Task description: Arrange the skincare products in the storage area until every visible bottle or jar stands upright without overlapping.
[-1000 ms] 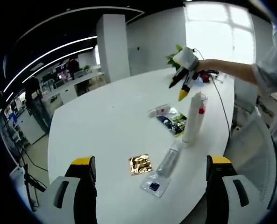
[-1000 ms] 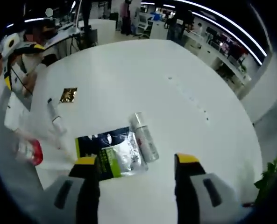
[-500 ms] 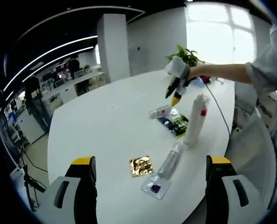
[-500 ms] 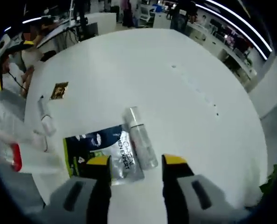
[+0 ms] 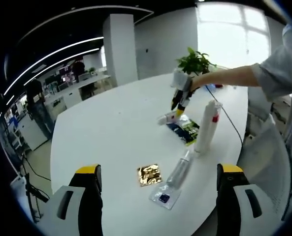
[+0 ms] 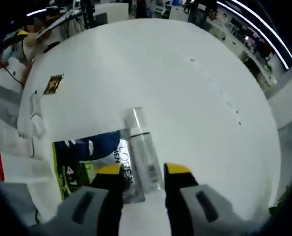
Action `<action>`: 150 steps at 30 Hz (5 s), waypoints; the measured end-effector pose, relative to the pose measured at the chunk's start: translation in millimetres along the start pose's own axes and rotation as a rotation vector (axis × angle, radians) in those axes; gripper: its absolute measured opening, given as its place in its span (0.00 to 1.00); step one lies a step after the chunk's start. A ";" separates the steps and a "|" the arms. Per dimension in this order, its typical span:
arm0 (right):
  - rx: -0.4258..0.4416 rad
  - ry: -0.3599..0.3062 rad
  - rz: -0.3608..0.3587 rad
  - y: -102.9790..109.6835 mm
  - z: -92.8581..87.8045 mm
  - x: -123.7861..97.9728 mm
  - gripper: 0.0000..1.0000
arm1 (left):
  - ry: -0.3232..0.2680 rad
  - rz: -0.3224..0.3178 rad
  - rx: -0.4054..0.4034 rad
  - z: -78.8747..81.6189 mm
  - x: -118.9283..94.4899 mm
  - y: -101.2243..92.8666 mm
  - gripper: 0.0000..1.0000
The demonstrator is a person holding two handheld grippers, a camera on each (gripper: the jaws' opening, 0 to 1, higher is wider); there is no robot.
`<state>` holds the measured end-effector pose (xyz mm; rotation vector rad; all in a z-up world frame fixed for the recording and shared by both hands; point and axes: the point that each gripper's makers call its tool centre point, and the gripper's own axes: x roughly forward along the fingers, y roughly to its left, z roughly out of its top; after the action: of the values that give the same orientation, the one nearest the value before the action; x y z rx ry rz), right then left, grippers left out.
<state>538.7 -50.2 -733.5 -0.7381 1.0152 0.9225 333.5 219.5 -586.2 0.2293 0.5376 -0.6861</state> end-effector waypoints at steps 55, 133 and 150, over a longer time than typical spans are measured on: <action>0.028 -0.058 0.014 5.1 5.6 -21.9 0.18 | -0.019 0.001 -0.009 -0.7 -5.9 -6.0 0.93; 0.077 -0.664 -0.045 170.4 -1.5 -212.9 0.19 | -0.113 -0.125 0.091 36.2 0.1 -71.5 0.82; 0.083 -0.703 0.092 224.9 16.6 -190.5 0.19 | -0.156 -0.193 0.080 39.1 8.4 -93.4 0.58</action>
<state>298.5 6.5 -571.6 -0.2542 0.4600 1.1026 293.2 129.9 -560.5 0.1984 0.3863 -0.9065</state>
